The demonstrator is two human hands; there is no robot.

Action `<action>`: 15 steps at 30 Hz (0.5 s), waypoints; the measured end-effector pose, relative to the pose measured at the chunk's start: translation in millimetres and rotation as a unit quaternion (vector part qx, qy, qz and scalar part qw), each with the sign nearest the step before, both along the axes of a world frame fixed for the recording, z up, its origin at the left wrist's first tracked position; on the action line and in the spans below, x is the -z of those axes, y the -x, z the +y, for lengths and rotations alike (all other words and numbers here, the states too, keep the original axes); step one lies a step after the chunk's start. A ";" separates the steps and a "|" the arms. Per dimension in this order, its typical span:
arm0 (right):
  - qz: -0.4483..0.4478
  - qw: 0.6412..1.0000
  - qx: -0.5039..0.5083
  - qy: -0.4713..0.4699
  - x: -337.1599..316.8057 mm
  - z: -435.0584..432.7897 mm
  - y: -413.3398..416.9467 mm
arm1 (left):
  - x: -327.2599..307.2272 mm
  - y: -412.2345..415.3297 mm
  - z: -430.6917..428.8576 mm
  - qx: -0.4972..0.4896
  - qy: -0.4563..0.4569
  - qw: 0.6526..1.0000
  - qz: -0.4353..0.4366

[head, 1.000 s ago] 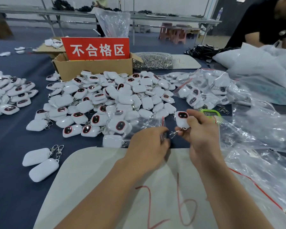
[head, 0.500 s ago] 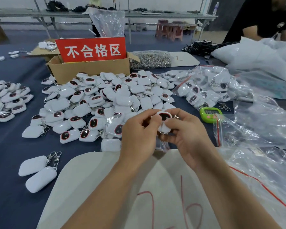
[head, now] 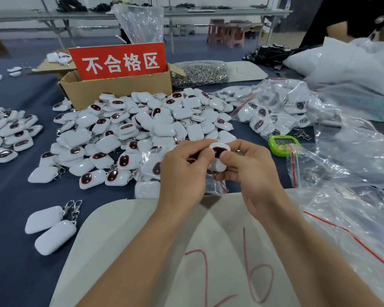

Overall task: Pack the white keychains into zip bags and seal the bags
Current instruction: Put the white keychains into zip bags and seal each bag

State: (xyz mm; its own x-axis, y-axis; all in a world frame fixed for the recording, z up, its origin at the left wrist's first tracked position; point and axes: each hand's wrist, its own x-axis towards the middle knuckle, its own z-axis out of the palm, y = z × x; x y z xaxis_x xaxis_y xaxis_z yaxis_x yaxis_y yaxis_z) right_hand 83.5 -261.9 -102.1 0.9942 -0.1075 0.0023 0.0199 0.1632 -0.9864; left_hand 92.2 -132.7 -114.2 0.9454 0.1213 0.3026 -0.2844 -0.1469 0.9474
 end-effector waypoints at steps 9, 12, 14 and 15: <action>-0.048 0.997 0.020 0.049 3.1 5.2 0.1 | -2.1 1.6 -0.2 0.003 0.012 1.000 0.006; -0.049 0.997 0.019 0.057 3.0 5.4 0.3 | -3.6 2.3 0.3 0.005 0.014 1.000 0.003; -0.050 0.997 0.017 0.063 2.8 5.0 -0.2 | -5.4 2.3 0.1 0.002 0.016 1.000 -0.003; -0.050 0.996 0.015 0.066 2.7 4.8 -0.3 | -5.7 2.5 0.1 -0.001 0.014 1.000 -0.005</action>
State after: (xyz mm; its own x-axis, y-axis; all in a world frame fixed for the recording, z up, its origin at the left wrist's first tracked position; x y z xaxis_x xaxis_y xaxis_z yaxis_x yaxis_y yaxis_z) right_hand 83.8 -257.1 -104.8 0.9849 -0.1286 0.1162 0.1210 0.0301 -0.9922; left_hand 89.6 -132.6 -108.5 0.9417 0.1327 0.3092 -0.2943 -0.1210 0.9480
